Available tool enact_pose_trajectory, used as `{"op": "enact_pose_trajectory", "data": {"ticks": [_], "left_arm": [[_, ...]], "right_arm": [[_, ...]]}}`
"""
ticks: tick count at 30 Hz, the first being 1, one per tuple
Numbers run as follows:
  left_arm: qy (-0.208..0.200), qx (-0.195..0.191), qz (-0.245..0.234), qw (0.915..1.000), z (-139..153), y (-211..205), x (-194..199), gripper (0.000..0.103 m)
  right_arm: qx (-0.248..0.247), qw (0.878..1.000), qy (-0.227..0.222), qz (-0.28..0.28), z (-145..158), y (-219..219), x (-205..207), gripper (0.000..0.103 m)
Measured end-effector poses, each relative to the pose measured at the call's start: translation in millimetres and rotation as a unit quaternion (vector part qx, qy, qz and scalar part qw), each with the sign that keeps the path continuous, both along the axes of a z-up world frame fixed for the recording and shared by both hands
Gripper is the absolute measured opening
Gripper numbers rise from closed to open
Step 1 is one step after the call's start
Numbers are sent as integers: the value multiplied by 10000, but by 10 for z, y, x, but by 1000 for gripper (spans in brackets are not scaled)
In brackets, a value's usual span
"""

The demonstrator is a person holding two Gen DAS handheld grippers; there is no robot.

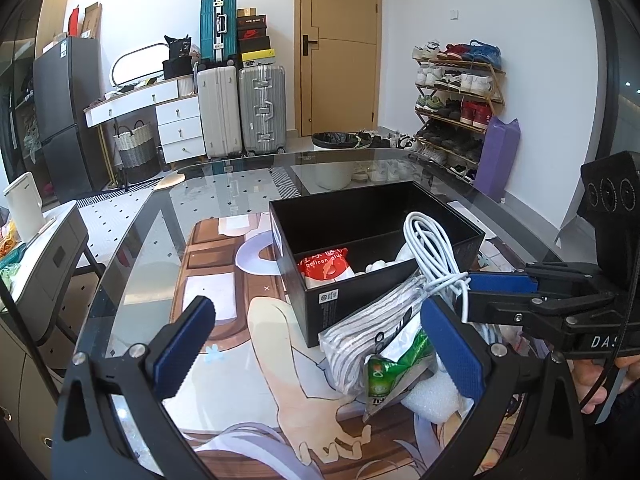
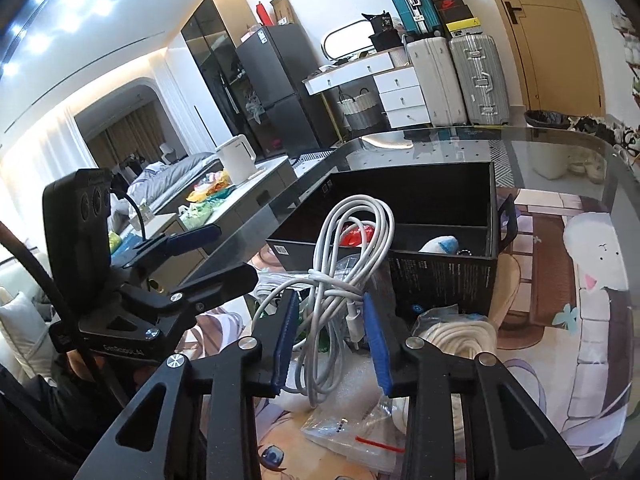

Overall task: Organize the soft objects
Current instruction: 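Grasp the coiled white cable with the right gripper, then lift the white cable with the right gripper while the left grasps the green packet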

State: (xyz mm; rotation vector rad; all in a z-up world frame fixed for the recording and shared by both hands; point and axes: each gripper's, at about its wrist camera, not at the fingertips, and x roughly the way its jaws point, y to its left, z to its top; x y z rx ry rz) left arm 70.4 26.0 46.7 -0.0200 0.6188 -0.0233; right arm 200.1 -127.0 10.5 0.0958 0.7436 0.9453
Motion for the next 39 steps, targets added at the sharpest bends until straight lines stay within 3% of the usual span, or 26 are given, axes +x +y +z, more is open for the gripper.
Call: {"op": "enact_pose_trajectory", "data": {"ticks": [6, 11, 20, 30, 39], "left_arm": [[9, -6, -5, 10000, -7, -11, 5, 103], [10, -5, -21, 10000, -12, -17, 2, 103], [-13, -50, -10, 10000, 7, -8, -5, 103], [27, -105, -199, 9997, 29, -24, -46, 103], [368, 45, -316, 9988, -131, -156, -108, 103]], "right_arm": [[-25, 9999, 99, -52, -37, 57, 45, 45], [6, 9997, 219, 47, -65, 158, 72, 46], [100, 9998, -7, 167, -14, 176, 33, 33], [478, 9982, -342, -97, 268, -143, 0, 33], [581, 9966, -465, -355, 425, -368, 37, 33]]}}
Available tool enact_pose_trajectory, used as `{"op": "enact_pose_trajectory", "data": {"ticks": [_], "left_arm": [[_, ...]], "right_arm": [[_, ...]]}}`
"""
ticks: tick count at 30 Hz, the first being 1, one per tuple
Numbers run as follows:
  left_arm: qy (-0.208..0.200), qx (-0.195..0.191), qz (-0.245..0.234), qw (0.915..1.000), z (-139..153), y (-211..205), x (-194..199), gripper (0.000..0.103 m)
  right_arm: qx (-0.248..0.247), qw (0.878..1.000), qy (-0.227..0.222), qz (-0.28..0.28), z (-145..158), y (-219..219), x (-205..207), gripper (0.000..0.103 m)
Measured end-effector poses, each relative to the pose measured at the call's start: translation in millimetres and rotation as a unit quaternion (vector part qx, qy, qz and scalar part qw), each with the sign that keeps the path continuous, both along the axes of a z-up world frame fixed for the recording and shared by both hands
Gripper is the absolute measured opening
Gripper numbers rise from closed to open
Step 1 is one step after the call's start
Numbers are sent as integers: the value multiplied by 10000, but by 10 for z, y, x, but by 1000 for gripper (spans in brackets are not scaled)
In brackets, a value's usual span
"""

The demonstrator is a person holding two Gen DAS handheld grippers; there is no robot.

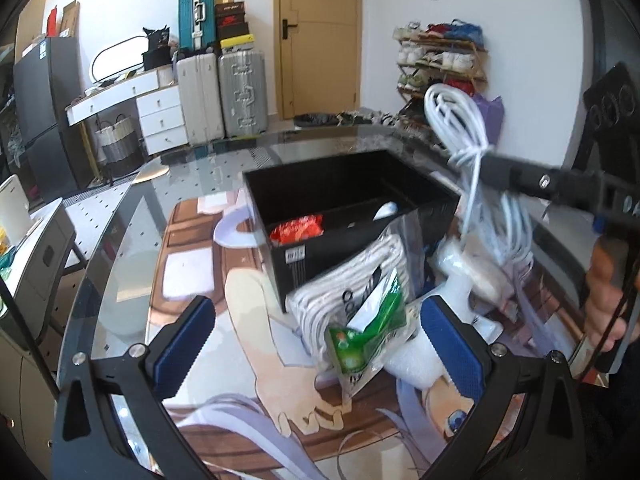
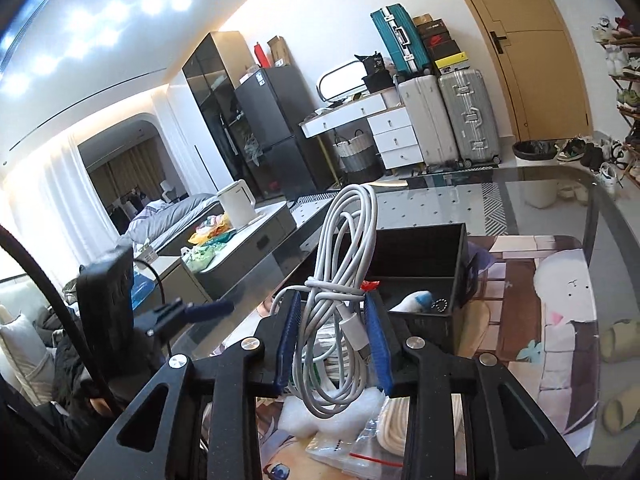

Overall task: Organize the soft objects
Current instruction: 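Lift the white cable with the right gripper while the left grasps the green packet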

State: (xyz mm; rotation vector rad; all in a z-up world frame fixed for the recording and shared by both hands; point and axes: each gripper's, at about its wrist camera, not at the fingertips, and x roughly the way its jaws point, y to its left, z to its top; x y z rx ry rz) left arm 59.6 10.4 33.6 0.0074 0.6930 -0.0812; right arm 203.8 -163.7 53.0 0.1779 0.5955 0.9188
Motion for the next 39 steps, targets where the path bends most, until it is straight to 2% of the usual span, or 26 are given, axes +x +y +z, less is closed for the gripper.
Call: {"op": "enact_pose_trajectory", "data": {"ticks": [7, 14, 22, 27, 36, 39], "left_arm": [[316, -183, 61, 9993, -185, -7, 6, 102], [503, -412, 308, 9974, -236, -40, 119, 101], [663, -144, 705, 9952, -338, -244, 234, 102], [750, -325, 948, 9921, -353, -203, 345, 102], [967, -335, 917, 9905, -452, -91, 255, 101], [970, -368, 906, 9905, -458, -18, 198, 97]], "right_arm": [[6, 10000, -1, -2, 26, -24, 30, 33], [1, 10000, -14, -27, 35, -3, 19, 33], [-35, 10000, -24, -13, 57, 3, -38, 33], [-28, 10000, -11, -6, 65, 1, -48, 33], [-11, 10000, -12, -43, 54, -30, -17, 33], [-14, 10000, -16, -35, 57, -33, -17, 33]]}}
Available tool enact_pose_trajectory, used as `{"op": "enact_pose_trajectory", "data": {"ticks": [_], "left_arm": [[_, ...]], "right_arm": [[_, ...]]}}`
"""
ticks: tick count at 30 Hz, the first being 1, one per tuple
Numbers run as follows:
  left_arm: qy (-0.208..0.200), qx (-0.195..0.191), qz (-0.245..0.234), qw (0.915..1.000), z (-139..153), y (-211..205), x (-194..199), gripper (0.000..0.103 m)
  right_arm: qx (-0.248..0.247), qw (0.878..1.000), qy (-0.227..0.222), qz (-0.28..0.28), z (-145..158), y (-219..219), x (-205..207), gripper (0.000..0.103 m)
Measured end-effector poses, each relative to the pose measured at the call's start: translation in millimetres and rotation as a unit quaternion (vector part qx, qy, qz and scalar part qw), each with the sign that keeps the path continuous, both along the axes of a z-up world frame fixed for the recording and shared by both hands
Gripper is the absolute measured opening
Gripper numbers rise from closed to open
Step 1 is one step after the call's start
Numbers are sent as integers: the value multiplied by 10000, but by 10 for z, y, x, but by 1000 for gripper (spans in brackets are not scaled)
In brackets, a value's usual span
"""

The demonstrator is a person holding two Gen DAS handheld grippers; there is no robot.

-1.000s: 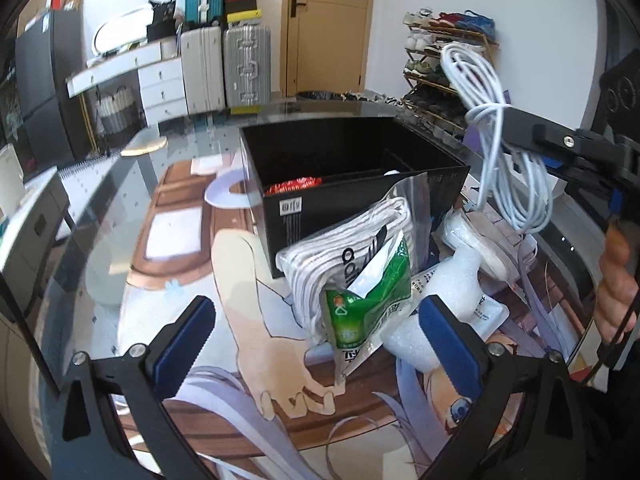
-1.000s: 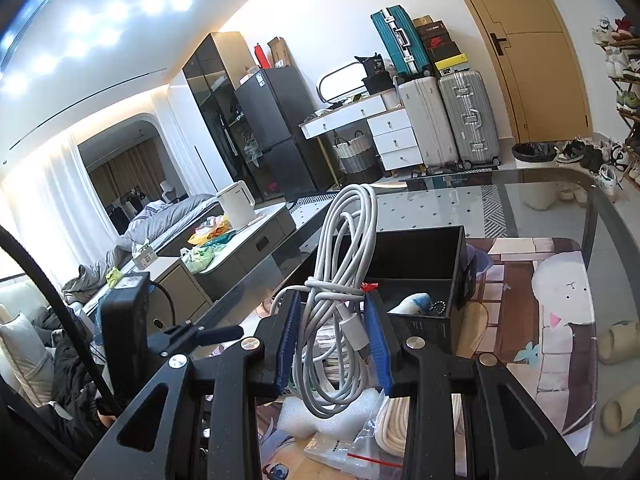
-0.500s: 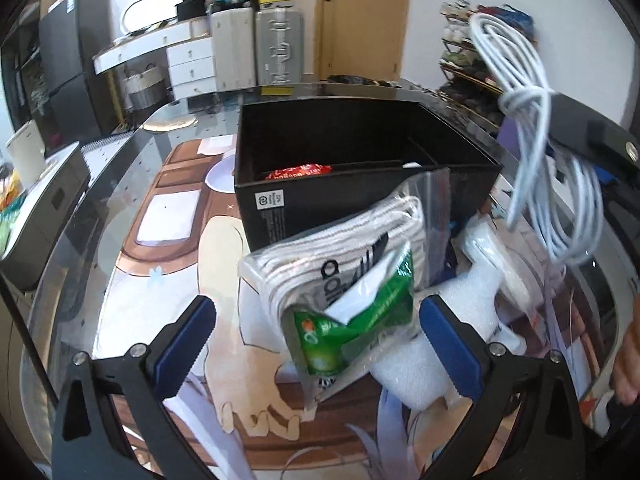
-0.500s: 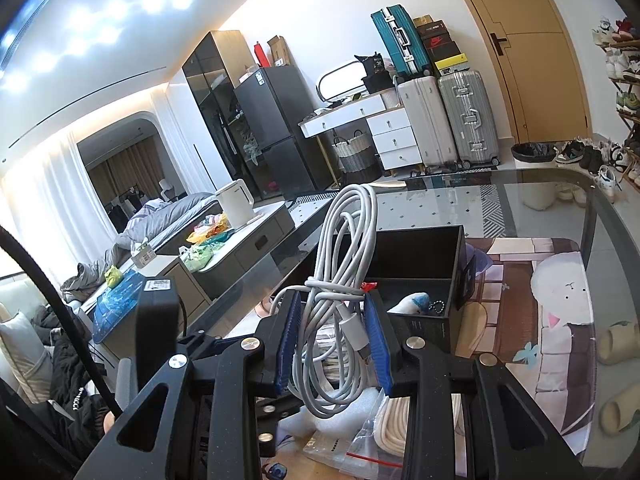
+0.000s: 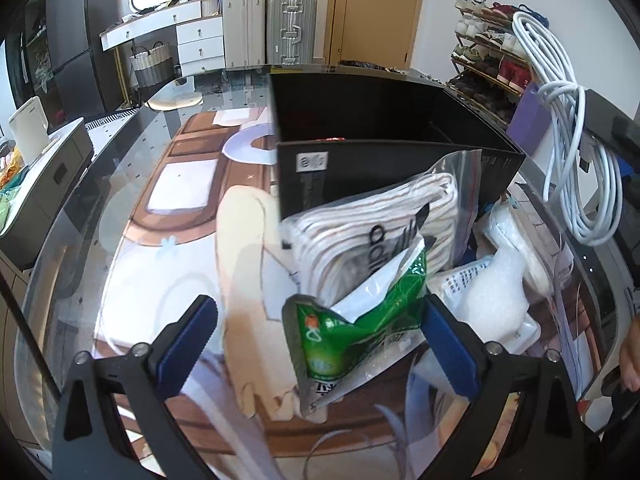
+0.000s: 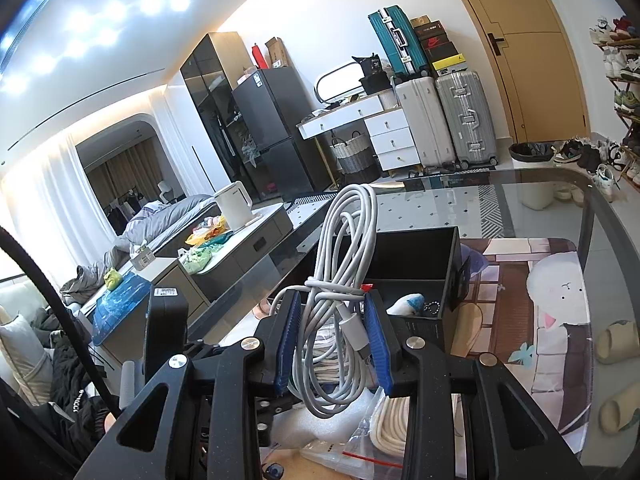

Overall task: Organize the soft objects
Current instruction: 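Lift the white cable with the right gripper while the left grasps the green packet, then carry the green packet and white cable over the black box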

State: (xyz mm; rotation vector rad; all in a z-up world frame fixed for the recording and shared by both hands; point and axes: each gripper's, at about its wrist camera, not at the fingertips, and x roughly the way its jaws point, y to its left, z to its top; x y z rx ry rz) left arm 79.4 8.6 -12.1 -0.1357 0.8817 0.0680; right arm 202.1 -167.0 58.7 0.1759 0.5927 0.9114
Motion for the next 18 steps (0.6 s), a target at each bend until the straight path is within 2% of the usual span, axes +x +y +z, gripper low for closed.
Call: {"op": "enact_pose_trajectory", "data": {"ticks": [4, 6, 8, 9, 12, 18], "left_arm": [[-44, -75, -26, 10000, -19, 63, -85, 89], [-104, -122, -111, 9998, -20, 68, -106, 79], [-164, -186, -228, 9994, -11, 55, -134, 59], [-189, -219, -320, 9991, 1, 39, -140, 53], [-241, -98, -416, 9988, 40, -8, -149, 47], [-354, -151, -472, 9981, 84, 44, -246, 38]], "right_arm": [[5, 10000, -12, -1, 1, -7, 4, 33], [-1, 10000, -14, -2, 3, -7, 5, 33], [-1, 10000, -17, -2, 5, -10, 3, 33], [2, 10000, -21, -2, 6, -12, 2, 33], [-4, 10000, -29, 9, 6, -9, 15, 33], [6, 10000, -29, -6, 10, -7, 20, 33]]}}
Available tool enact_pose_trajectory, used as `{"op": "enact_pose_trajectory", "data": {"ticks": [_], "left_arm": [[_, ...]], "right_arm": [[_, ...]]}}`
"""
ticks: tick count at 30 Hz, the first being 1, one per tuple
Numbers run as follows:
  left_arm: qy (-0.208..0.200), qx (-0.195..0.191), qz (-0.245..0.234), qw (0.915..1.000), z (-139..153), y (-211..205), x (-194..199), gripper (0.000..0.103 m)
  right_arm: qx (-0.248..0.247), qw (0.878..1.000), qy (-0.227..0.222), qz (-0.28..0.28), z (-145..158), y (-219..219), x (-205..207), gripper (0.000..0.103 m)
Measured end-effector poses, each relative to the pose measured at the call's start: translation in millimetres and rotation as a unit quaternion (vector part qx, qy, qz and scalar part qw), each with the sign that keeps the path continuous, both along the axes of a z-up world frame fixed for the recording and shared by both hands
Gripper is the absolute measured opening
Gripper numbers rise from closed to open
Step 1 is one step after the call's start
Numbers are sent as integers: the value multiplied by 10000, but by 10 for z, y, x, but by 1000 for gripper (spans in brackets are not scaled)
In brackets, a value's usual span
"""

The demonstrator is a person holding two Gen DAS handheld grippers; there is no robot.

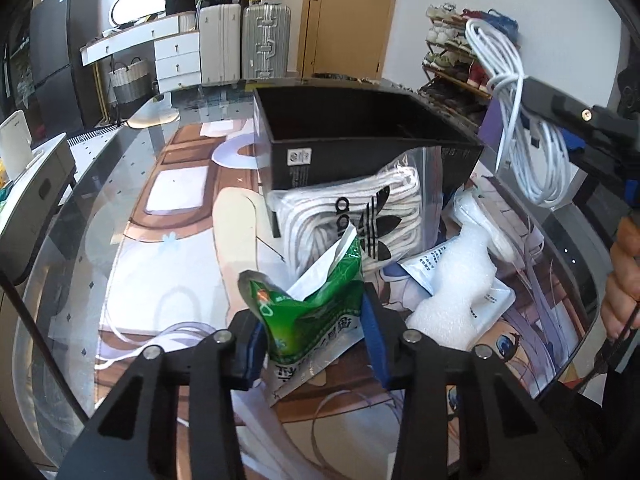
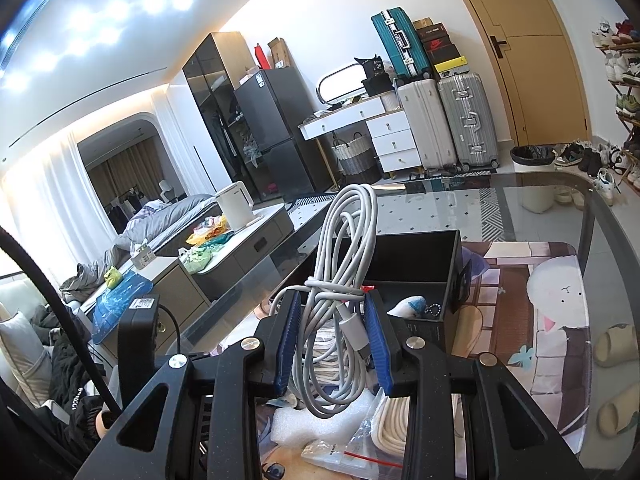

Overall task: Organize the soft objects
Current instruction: 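Carry the green packet and white cable over the black box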

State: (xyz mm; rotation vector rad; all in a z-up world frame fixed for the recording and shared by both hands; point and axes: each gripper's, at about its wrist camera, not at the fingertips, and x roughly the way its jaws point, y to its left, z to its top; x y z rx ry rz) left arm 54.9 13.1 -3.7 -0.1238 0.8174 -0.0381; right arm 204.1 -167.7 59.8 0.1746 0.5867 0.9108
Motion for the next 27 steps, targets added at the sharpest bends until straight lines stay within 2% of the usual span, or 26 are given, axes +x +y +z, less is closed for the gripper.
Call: {"op": "enact_pose_trajectory", "data": {"ticks": [7, 21, 27], "left_arm": [[-225, -76, -70, 9997, 107, 70, -91, 33], [-803, -192, -79, 9966, 511, 155, -161, 33], [-1027, -199, -91, 9945, 678, 170, -75, 33]], "right_arm": [[-1, 10000, -2, 8, 6, -5, 1, 33], [4, 10000, -65, -34, 46, -43, 17, 33], [-6, 9999, -89, -54, 52, -58, 21, 33]]}}
